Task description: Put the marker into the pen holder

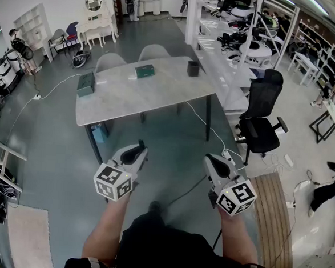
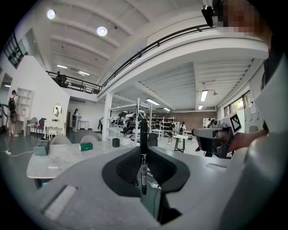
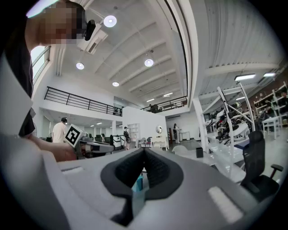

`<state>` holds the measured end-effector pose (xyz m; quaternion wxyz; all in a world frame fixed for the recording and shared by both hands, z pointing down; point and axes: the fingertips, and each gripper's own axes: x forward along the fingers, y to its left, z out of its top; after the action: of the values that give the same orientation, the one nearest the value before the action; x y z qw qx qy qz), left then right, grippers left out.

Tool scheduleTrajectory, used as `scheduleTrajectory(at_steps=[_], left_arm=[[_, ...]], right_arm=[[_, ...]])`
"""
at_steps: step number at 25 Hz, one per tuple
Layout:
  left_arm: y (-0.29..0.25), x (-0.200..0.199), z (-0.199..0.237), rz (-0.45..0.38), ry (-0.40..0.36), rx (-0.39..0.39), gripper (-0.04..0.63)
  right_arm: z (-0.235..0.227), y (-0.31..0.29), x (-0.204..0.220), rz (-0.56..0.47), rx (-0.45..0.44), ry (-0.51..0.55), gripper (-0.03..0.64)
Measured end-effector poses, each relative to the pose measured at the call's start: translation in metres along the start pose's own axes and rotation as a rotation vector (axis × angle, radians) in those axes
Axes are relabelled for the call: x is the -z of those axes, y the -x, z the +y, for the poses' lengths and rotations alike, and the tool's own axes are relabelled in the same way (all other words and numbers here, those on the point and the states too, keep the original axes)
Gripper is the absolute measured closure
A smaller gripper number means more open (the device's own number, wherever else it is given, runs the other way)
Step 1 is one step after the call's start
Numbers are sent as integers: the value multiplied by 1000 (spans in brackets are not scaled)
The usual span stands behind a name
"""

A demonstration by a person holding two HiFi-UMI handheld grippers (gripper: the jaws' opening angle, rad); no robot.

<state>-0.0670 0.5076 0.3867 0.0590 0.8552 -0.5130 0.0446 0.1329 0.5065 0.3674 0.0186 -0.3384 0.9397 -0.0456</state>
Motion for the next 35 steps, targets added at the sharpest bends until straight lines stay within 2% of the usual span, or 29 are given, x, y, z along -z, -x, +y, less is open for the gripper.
scheduleTrajectory(at_steps=[5, 9, 14, 18, 28, 35], left_arm=[[-21, -5, 28, -18, -5, -1, 543], [-46, -10, 49, -15, -25, 28, 543], [-80, -9, 84, 12, -54, 57, 543], [-108, -12, 116, 27, -85, 83, 543], [-131, -7, 198, 20, -30, 131, 543], [-136, -7, 241, 7, 28, 100, 543]], right_arm=[[-14, -28, 3, 26, 7, 6, 615], [-31, -63, 0, 32, 27, 10, 615], [-35, -113, 7, 46, 2, 24, 615], [-51, -149, 8, 35, 26, -32, 615], [-49, -245, 11, 81, 48, -41, 614], [-53, -286, 14, 135, 25, -48, 614]])
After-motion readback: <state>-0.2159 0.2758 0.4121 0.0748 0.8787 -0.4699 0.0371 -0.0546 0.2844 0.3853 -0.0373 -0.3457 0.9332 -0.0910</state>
